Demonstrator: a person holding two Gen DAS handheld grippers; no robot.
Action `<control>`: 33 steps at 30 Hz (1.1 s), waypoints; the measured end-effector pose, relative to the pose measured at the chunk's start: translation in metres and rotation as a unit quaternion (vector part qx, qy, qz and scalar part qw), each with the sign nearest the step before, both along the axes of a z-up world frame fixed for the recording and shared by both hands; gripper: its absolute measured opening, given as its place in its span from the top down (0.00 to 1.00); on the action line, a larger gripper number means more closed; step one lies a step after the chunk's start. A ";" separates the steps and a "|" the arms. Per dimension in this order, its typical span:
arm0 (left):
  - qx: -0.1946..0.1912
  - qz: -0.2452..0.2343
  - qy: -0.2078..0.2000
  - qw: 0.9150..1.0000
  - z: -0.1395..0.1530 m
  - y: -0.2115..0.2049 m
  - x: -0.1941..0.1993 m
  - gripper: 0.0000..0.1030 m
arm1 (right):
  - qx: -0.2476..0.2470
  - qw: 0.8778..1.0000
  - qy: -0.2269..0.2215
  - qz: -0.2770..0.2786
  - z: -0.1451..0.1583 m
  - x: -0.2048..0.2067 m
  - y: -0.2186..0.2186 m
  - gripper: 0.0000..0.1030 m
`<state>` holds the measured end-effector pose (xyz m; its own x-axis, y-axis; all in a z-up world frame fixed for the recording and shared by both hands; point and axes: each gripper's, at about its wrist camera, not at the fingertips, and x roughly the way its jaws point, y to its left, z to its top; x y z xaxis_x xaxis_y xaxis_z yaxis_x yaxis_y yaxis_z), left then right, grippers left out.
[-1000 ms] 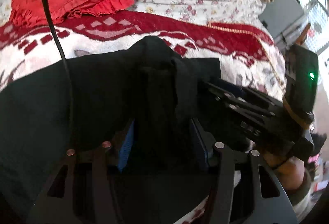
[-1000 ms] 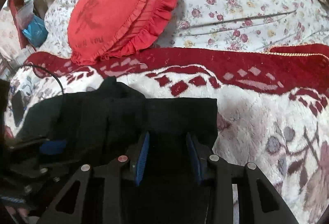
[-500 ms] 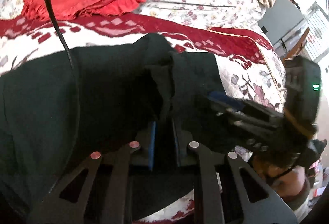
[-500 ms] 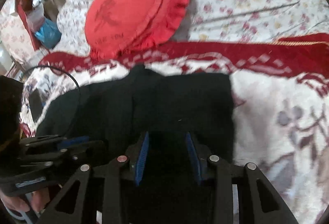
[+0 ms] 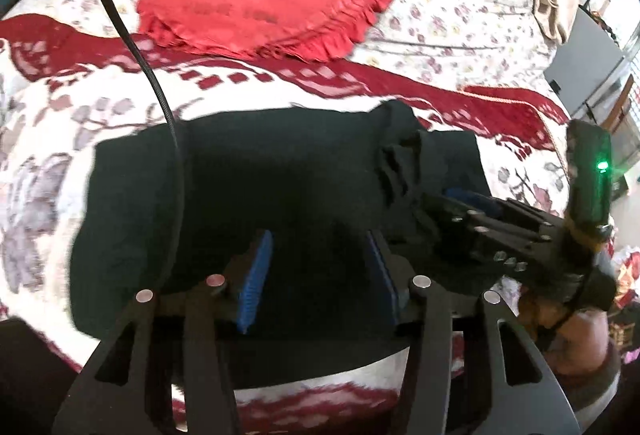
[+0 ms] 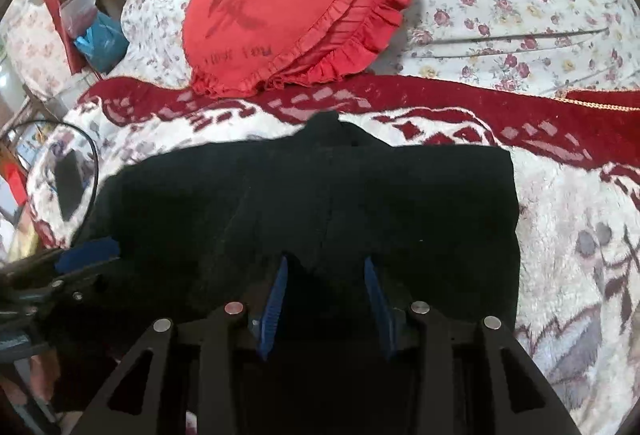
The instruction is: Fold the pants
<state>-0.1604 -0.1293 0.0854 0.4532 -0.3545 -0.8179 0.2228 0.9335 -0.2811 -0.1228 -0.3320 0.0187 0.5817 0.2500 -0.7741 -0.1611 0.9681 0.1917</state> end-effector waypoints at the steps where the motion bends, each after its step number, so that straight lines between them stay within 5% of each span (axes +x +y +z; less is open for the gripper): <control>1: -0.001 0.003 -0.003 1.000 0.002 0.004 -0.001 0.54 | 0.001 1.000 -0.005 0.005 0.006 -0.003 0.003 0.62; 7: -0.009 0.021 -0.013 1.000 0.010 0.021 -0.009 0.54 | 0.006 0.999 -0.027 0.021 0.021 -0.017 0.018 0.52; 11: -0.012 0.033 -0.017 0.999 0.016 0.034 -0.013 0.54 | -0.007 0.999 0.010 0.032 -0.002 -0.009 0.029 0.51; 15: -0.026 0.059 -0.012 0.998 0.019 0.052 -0.016 0.37 | 0.008 0.999 0.013 0.030 0.003 -0.011 0.025 0.51; 27: -0.041 0.083 0.002 0.996 0.020 0.075 -0.025 0.37 | 0.026 0.997 -0.020 0.067 0.030 -0.007 0.044 0.49; 33: -0.041 0.084 0.007 0.996 0.015 0.072 -0.022 0.37 | 0.014 0.999 -0.029 0.034 0.030 -0.006 0.028 0.48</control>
<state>-0.1821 -0.0569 0.1006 0.5000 -0.3407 -0.7962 0.0612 0.9309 -0.3600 -0.1284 -0.3038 0.0491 0.6067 0.3119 -0.7312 -0.2376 0.9489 0.2075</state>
